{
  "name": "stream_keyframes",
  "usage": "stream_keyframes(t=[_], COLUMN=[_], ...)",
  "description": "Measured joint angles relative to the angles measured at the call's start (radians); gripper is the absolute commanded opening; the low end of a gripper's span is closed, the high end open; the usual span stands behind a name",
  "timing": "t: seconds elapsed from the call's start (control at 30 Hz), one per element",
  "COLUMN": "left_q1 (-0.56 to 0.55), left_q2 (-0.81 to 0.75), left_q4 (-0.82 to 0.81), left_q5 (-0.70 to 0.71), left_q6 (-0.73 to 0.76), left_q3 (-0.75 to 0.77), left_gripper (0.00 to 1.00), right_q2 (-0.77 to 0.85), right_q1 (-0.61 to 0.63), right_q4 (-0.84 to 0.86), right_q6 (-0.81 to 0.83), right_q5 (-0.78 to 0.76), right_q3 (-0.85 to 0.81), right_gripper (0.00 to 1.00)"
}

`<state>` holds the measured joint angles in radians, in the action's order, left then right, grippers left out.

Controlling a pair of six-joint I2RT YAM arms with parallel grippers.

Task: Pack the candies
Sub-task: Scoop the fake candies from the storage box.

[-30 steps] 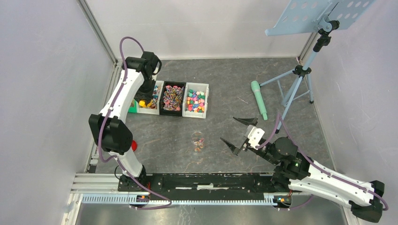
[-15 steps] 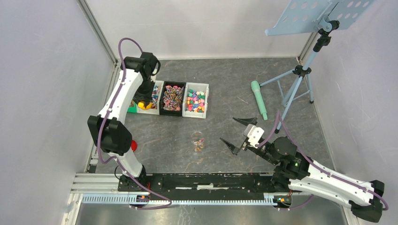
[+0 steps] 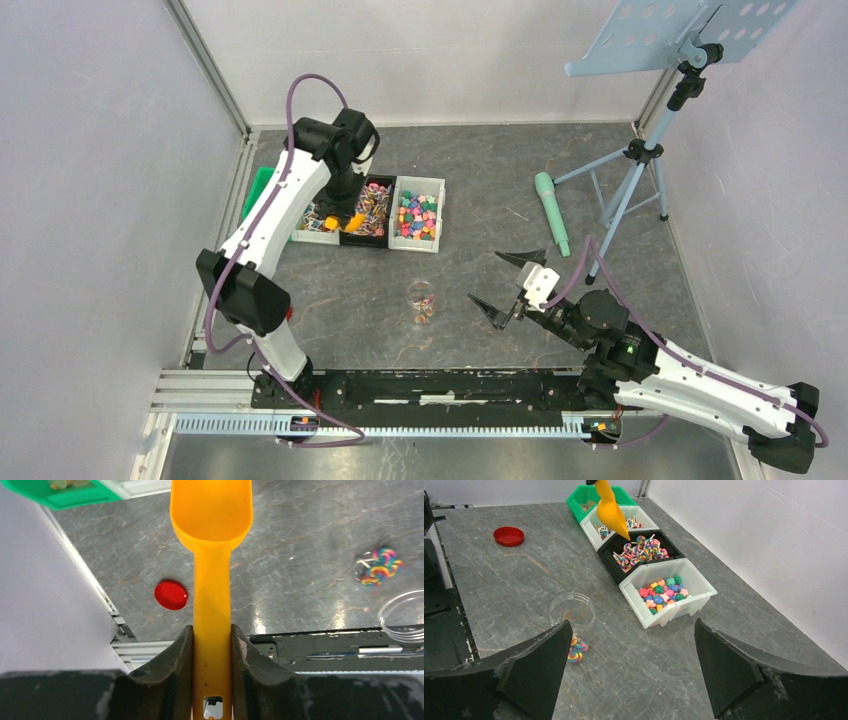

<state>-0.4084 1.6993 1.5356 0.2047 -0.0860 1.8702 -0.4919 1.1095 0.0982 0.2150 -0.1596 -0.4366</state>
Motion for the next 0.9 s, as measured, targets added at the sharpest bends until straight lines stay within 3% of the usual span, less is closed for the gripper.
stream_keyframes(t=[0.53,0.9], left_q1=[-0.014,-0.018], left_q2=[0.218,0.214], left_q4=[-0.068,-0.095], left_q5=[-0.003,0.006], left_q6=[-0.011,-0.022], left_q3=[0.042,0.010], left_gripper=[0.02,0.02], right_q2=[0.004,0.004], right_q1=[0.000,0.000], right_q4=[-0.012,-0.004], right_q6=[-0.008,-0.008], right_q5=[-0.037,-0.060], right_q3=[-0.008,-0.010], right_gripper=[0.98,0.98])
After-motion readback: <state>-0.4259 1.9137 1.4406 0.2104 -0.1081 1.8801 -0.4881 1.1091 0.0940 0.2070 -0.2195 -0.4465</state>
